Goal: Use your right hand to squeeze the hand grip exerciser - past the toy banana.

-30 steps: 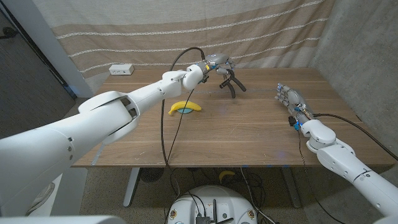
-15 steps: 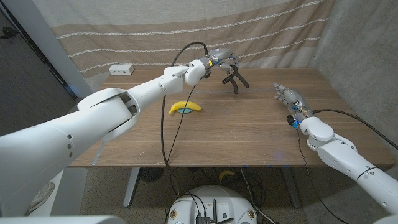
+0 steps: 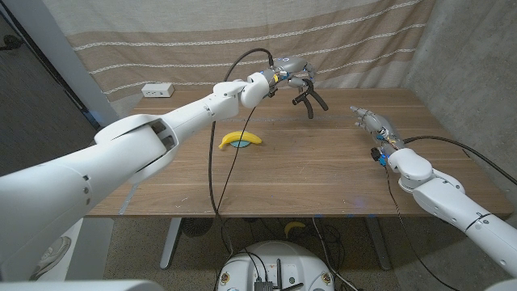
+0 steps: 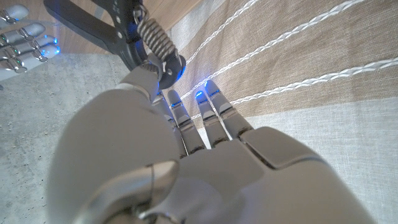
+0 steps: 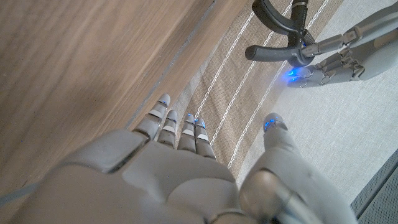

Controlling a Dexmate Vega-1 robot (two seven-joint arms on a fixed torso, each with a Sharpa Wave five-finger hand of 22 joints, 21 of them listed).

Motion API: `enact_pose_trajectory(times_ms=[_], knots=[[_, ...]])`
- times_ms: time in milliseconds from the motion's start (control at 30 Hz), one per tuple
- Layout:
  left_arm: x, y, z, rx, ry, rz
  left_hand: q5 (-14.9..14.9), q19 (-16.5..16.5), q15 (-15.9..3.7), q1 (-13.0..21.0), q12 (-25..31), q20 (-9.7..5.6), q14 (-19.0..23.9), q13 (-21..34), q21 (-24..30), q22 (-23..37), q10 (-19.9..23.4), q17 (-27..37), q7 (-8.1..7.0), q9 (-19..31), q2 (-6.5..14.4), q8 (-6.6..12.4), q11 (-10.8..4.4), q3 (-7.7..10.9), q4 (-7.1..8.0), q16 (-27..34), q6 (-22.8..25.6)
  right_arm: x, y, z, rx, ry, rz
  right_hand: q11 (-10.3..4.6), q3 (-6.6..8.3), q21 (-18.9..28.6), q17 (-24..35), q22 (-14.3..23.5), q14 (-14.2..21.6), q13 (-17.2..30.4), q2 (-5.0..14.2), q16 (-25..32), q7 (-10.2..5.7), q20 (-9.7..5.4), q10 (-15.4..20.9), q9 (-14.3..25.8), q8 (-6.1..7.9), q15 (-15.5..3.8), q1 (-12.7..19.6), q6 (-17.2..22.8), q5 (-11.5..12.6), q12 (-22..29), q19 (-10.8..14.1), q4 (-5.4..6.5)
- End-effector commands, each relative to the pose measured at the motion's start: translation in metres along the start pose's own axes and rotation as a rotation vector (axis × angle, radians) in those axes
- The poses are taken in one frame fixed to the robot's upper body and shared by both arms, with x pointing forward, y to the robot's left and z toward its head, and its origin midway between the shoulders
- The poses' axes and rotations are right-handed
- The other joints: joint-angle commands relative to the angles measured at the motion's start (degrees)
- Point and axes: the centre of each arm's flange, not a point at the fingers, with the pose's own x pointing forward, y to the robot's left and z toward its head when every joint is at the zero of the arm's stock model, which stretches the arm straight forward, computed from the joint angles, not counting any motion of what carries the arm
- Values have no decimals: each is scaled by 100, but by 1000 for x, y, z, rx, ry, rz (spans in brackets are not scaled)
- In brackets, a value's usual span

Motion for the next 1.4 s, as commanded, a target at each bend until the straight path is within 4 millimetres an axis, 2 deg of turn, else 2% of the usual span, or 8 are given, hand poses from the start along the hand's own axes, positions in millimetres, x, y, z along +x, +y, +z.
enact_pose_trajectory(times_ms=[33, 167, 500, 600, 867, 1400], knots=[[0, 10, 11, 25, -26, 13, 19, -18, -965, -51, -10, -7, -42, 8, 39, 27, 1, 7, 208, 1774, 90, 927, -14, -2, 3, -21, 207, 0, 8, 10, -61, -28, -5, -34, -40, 1, 11, 6, -58, 11, -39, -10, -12, 9, -29, 7, 14, -2, -10, -20, -2, 20, -50, 1], [-1, 12, 16, 36, -38, 15, 18, -17, -960, -57, -11, -7, -39, 8, 42, 27, -1, 7, 213, 1767, 90, 928, -14, -4, 5, -20, 210, 0, 11, 14, -78, -38, -4, -60, -53, 0, 7, 6, -89, 11, -64, -19, 16, 17, -63, 7, 20, 6, -1, -43, -1, 23, -73, 1], [3, 16, 22, 68, -21, -2, 20, -33, -960, -62, -14, -13, -51, 6, 44, 26, -2, 2, 224, 1768, 83, 947, -14, 2, 1, -31, 209, -5, 23, 29, -138, -48, -56, 45, -132, -8, -5, 6, -186, 10, -183, -42, 86, 111, -160, 6, 20, 82, -41, -146, 3, 35, -166, 22], [7, 18, 25, 79, -18, -5, 21, -37, -955, -67, -18, -16, -56, 5, 45, 26, -10, -1, 219, 1760, 78, 952, -13, 5, 1, -36, 219, -5, 27, 32, -159, -36, -65, 73, -158, -10, -8, 6, -214, 10, -218, -48, 77, 166, -207, 6, 20, 108, -58, -175, 6, 30, -194, 29], [15, 23, 32, 85, -4, 5, 24, -53, -947, -79, -22, -14, -61, 3, 46, 26, -16, -8, 223, 1767, 67, 973, -13, 19, -1, -46, 222, -2, 40, 39, -222, 13, -92, 112, -204, -4, -20, 6, -367, 7, -277, -84, 93, 196, -385, 5, -10, 177, -68, -376, 23, 10, -251, 43], [27, 24, 40, 47, 36, 11, 30, -103, -913, -102, -25, -5, -88, -1, 40, 27, -18, -17, 223, 1771, 45, 1002, -11, 46, -4, -65, 225, 0, 60, 51, -309, 18, -179, 160, -250, -17, -34, 7, -518, 4, -335, -107, 91, 265, -538, 4, 13, 223, -67, -476, 38, 17, -375, 52]])
